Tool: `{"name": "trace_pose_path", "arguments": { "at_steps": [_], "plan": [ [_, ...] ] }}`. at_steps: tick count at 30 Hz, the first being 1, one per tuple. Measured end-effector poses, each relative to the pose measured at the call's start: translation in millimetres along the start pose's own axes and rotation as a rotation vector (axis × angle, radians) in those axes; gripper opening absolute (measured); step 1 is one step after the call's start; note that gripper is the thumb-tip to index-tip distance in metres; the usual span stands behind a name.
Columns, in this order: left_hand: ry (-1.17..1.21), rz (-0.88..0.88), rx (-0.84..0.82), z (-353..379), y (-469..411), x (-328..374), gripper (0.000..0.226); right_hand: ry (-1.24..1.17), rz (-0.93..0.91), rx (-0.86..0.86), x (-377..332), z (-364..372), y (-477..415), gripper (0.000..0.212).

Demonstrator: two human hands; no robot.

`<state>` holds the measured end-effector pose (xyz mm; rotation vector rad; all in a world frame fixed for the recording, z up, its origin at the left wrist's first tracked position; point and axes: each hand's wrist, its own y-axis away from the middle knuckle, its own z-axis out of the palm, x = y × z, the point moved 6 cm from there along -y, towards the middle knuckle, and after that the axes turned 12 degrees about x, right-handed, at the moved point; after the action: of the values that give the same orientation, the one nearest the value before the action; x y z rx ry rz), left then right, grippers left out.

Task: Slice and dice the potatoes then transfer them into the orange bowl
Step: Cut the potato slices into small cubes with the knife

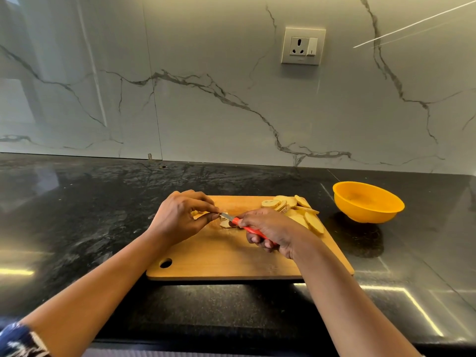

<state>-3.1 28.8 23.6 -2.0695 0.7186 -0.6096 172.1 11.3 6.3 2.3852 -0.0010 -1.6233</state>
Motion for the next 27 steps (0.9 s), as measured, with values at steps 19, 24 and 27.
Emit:
{"name": "trace_pose_path", "arguments": {
  "at_steps": [19, 24, 27],
  "plan": [
    [0.096, -0.481, 0.085, -8, -11, -46, 0.014, 0.006, -0.054, 0.070, 1, -11, -7, 0.008],
    [-0.117, -0.500, -0.212, 8, -17, -72, 0.012, 0.001, -0.079, 0.126, 0, -12, -8, 0.010],
    [-0.126, -0.510, -0.206, 4, -16, -75, 0.004, -0.017, -0.096, 0.131, -1, -10, -7, 0.009]
  ]
}}
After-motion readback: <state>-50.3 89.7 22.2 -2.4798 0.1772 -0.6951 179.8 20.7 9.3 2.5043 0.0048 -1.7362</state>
